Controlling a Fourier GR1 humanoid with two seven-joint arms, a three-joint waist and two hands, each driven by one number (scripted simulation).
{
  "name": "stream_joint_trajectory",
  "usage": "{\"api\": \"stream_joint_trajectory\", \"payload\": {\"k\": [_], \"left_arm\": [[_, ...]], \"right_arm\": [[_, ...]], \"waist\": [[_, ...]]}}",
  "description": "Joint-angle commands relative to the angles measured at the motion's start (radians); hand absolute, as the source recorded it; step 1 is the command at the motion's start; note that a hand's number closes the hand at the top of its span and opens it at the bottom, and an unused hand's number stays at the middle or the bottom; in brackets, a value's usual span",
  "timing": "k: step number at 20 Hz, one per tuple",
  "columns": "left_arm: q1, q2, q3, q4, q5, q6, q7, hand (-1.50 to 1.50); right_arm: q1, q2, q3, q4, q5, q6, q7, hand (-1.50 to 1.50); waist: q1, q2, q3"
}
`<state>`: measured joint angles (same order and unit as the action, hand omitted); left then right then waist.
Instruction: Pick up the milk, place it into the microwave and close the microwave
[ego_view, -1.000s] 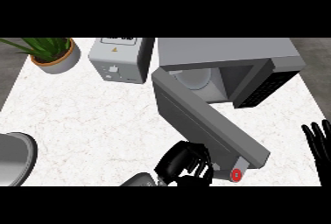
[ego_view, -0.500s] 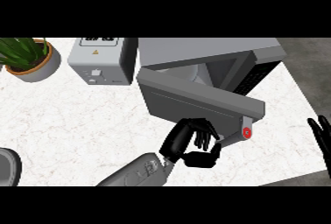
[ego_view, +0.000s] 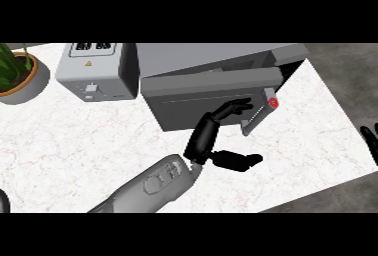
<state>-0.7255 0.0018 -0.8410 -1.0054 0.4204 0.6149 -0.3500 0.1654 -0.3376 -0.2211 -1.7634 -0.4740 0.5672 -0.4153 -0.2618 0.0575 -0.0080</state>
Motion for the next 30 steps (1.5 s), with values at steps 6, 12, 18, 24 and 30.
{"api": "stream_joint_trajectory", "payload": {"k": [6,12,18,24,30], "left_arm": [[-0.138,-0.002,0.044,0.083,0.105,0.04,-0.059,-1.5],[-0.171,-0.002,0.041,0.124,0.151,0.059,-0.102,-1.5],[-0.198,-0.002,0.038,0.148,0.198,0.064,-0.132,-1.5],[-0.196,-0.001,0.023,0.171,0.233,0.074,-0.177,-1.5],[-0.197,-0.001,0.021,0.182,0.271,0.084,-0.224,-1.5]], "right_arm": [[-0.065,-0.042,-0.003,-0.009,-0.082,0.027,0.046,-1.5],[-0.104,-0.068,0.003,-0.01,-0.143,0.047,0.077,-1.5],[-0.133,-0.097,-0.003,0.001,-0.181,0.06,0.098,-1.5],[-0.149,-0.115,-0.002,-0.001,-0.212,0.052,0.13,-1.5],[-0.164,-0.147,-0.019,0.01,-0.241,0.046,0.158,-1.5]], "waist": [[-0.055,0.021,0.002],[-0.068,0.026,0.002],[-0.089,0.034,0.004],[-0.105,0.036,0.004],[-0.117,0.037,0.003]]}}
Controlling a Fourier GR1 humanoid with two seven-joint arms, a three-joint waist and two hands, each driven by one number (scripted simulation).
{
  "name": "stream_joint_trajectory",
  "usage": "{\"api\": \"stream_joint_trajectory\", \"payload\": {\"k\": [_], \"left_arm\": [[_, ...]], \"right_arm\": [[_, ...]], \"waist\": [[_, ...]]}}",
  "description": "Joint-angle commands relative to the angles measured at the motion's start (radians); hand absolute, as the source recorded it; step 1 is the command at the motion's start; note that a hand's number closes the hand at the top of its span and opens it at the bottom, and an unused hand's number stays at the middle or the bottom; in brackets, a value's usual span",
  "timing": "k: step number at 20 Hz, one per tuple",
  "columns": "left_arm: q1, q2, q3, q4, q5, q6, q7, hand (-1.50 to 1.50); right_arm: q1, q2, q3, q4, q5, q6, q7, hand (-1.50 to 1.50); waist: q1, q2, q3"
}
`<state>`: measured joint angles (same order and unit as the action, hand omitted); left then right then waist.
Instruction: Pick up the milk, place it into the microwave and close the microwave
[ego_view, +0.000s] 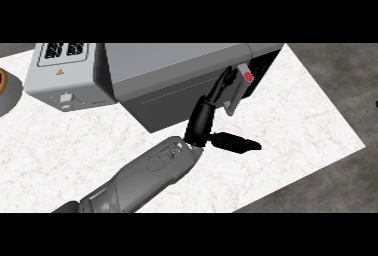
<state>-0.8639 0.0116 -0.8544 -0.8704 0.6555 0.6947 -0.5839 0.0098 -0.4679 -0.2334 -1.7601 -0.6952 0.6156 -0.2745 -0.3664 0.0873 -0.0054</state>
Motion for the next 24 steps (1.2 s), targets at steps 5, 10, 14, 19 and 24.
{"api": "stream_joint_trajectory", "payload": {"k": [5,10,14,19,24], "left_arm": [[-0.068,-0.011,0.025,0.067,0.06,0.003,-0.014,-1.5],[-0.071,-0.011,0.011,0.076,0.083,0.009,-0.043,-1.5],[-0.076,-0.011,0.006,0.083,0.102,0.008,-0.06,-1.5],[-0.08,-0.011,0.005,0.102,0.128,0.011,-0.076,-1.5],[-0.091,-0.011,0.0,0.109,0.152,0.009,-0.088,-1.5]], "right_arm": [[-0.03,-0.027,-0.013,0.015,-0.044,-0.003,0.026,-1.5],[-0.052,-0.042,-0.01,0.021,-0.062,-0.001,0.043,-1.5],[-0.06,-0.058,-0.01,0.024,-0.08,0.005,0.058,-1.5],[-0.055,-0.07,-0.012,0.029,-0.101,0.014,0.069,-1.5],[-0.069,-0.08,-0.015,0.034,-0.122,0.018,0.077,-1.5]], "waist": [[-0.02,0.012,0.003],[-0.019,0.012,0.003],[-0.028,0.014,0.003],[-0.032,0.007,0.004],[-0.039,0.007,0.004]]}}
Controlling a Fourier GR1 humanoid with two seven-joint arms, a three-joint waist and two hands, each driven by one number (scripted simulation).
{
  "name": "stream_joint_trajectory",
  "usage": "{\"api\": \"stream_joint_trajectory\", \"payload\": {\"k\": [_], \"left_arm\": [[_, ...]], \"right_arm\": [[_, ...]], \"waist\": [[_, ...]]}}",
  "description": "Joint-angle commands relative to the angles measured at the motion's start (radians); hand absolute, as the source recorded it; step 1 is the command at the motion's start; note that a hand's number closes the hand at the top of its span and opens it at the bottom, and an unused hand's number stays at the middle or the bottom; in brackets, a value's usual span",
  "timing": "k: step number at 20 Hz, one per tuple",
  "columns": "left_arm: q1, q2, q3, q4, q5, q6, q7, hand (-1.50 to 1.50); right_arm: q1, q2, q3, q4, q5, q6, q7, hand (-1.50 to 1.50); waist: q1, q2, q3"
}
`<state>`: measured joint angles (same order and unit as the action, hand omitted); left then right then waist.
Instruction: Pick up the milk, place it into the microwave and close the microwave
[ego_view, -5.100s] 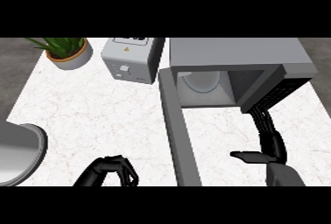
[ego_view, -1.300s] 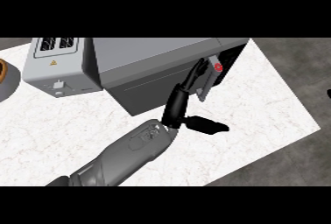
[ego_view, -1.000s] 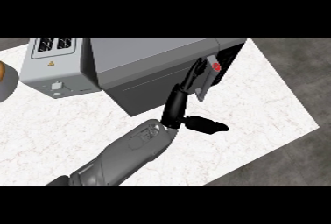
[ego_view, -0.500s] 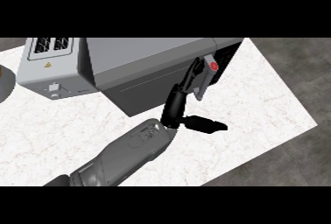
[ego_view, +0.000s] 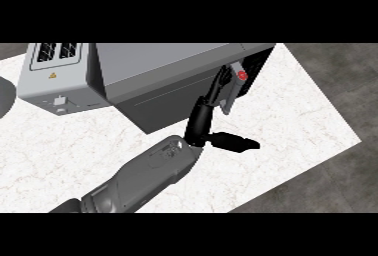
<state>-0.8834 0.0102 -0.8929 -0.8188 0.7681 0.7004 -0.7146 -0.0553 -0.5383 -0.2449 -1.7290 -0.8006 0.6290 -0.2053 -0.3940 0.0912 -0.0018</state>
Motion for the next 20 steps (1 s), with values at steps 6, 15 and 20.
{"api": "stream_joint_trajectory", "payload": {"k": [6,15,20], "left_arm": [[-0.072,-0.01,0.024,0.059,0.066,-0.001,0.02,-1.5],[-0.097,-0.006,-0.011,0.135,0.066,-0.027,0.06,1.5],[-0.13,0.082,-0.05,0.23,-0.013,0.083,0.091,-1.5]], "right_arm": [[-0.025,-0.021,0.011,0.005,-0.038,0.012,0.026,-1.5],[-0.031,-0.043,0.004,0.003,-0.066,0.01,0.046,-1.5],[-0.029,-0.051,-0.001,-0.002,-0.075,0.002,0.055,-1.5]], "waist": [[-0.006,0.009,0.0],[-0.002,0.01,0.009],[0.041,-0.005,0.017]]}}
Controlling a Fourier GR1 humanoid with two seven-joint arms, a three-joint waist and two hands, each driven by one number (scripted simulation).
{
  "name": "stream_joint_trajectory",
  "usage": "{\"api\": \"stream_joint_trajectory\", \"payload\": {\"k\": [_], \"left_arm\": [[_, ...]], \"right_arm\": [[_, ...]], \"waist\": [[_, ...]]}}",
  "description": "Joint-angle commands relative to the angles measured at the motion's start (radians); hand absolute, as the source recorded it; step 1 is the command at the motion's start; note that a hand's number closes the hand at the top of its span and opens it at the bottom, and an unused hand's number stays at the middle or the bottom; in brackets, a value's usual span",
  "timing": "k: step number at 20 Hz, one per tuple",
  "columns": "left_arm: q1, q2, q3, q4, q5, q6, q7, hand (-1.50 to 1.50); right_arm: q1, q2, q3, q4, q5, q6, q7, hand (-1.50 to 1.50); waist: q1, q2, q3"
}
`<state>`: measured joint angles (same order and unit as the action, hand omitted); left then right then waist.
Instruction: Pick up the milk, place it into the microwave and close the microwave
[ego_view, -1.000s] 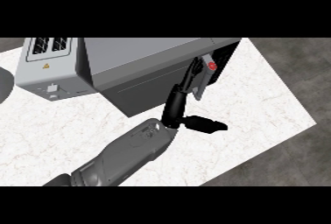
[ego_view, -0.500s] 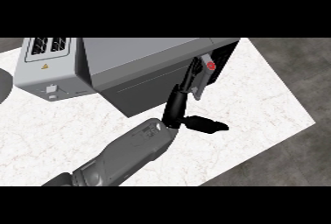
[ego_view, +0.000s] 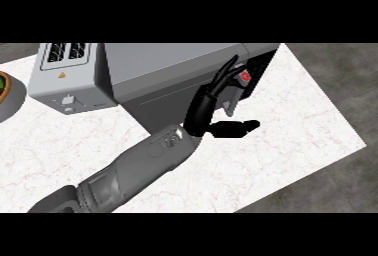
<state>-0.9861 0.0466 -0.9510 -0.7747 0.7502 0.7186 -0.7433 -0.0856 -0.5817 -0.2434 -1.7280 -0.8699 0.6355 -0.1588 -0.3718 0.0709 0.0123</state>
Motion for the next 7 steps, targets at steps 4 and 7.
{"api": "stream_joint_trajectory", "payload": {"k": [4,7], "left_arm": [[-0.055,0.046,0.011,0.217,0.007,0.081,0.169,-1.5],[-0.076,0.034,-0.001,0.227,-0.006,0.09,0.184,-1.5]], "right_arm": [[0.01,-0.016,-0.02,-0.005,-0.012,-0.014,0.011,-1.5],[0.009,-0.023,-0.029,-0.011,-0.019,-0.016,0.012,-1.5]], "waist": [[0.04,0.013,0.002],[0.045,0.014,0.001]]}}
